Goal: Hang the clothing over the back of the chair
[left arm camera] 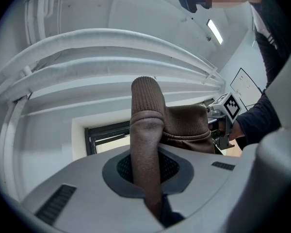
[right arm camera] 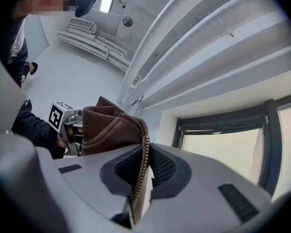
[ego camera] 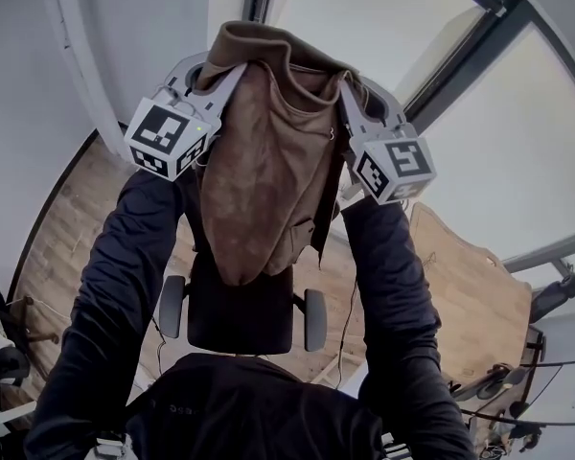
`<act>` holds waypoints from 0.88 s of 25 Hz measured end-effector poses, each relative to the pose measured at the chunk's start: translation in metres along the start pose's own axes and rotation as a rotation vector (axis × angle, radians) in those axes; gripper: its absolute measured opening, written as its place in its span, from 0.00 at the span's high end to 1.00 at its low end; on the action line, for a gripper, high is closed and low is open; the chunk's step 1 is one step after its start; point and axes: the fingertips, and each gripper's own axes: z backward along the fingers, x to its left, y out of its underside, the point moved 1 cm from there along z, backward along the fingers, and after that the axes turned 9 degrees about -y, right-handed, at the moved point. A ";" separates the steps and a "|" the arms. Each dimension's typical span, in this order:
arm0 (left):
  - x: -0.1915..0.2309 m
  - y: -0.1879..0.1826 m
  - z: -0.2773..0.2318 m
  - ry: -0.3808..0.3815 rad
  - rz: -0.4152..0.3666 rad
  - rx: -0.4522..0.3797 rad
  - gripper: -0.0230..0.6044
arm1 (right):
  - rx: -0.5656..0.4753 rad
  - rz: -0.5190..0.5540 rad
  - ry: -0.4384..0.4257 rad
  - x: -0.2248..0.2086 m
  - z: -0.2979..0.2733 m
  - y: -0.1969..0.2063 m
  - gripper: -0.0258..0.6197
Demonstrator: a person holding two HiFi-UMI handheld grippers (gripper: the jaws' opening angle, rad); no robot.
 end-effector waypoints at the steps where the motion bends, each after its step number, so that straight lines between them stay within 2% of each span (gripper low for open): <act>1: 0.004 0.003 -0.004 -0.001 -0.001 0.003 0.91 | 0.001 0.002 0.004 -0.003 -0.005 0.002 0.91; 10: 0.036 0.015 -0.059 -0.001 -0.025 0.003 0.91 | 0.016 0.014 0.035 -0.052 -0.047 0.008 0.91; 22: 0.066 0.096 -0.114 -0.003 0.035 0.066 0.91 | 0.061 -0.049 0.050 -0.100 -0.103 0.080 0.91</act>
